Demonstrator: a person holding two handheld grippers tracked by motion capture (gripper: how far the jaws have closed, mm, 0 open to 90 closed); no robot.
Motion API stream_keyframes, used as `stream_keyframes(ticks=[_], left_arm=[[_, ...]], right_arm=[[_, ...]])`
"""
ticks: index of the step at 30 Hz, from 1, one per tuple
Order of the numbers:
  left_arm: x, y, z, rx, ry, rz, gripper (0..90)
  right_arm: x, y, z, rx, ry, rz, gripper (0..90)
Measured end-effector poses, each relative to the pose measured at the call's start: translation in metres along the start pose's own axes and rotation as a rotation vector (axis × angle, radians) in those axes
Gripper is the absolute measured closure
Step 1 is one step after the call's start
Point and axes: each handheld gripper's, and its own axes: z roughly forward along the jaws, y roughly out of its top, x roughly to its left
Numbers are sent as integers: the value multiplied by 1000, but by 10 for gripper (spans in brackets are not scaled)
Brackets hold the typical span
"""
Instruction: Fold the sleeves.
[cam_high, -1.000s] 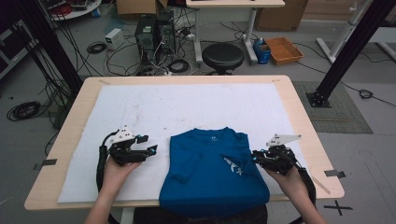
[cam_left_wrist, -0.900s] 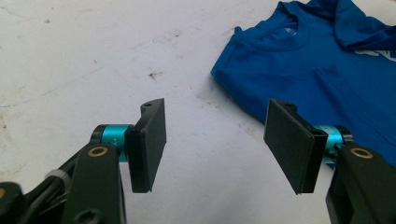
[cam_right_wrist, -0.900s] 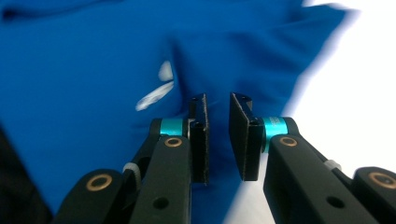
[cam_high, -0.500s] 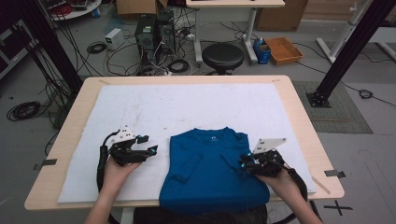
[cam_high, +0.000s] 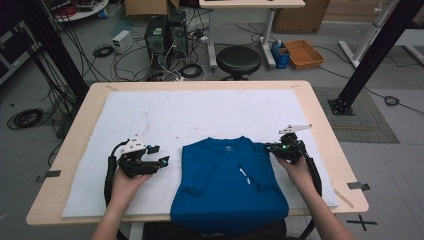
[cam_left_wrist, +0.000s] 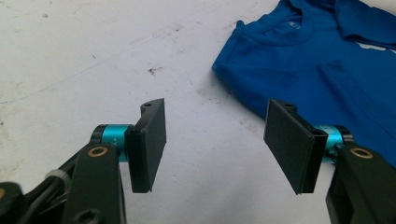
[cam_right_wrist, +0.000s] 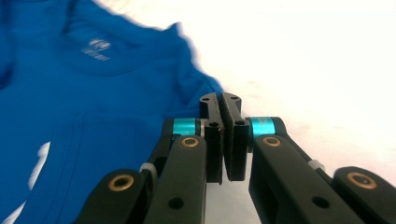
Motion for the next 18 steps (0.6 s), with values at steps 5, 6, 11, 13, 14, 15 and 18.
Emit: stream_keyframes(ticks=[5, 6, 11, 13, 14, 15, 18], left_arm=[[-1, 0, 1, 11, 10, 3, 391], [-1, 0, 1, 12, 13, 4, 391], [-2, 1, 2, 11, 25, 8, 391], [-3, 4, 3, -1, 19, -5, 391], [-3, 6, 4, 4, 8, -6, 391], [-3, 10, 4, 18, 6, 1, 391], [-6, 23, 7, 26, 19, 15, 357]], right_arm=[[-6, -3, 1, 6, -41, 23, 841], [-7, -4, 2, 11, -45, 30, 811], [-9, -2, -5, -43, -58, 45, 689], [-9, 1, -11, -95, -45, 64, 624], [-9, 4, -14, -118, -25, 62, 605], [-10, 6, -17, -137, -14, 45, 562], [-10, 16, -25, -184, 10, 19, 476]])
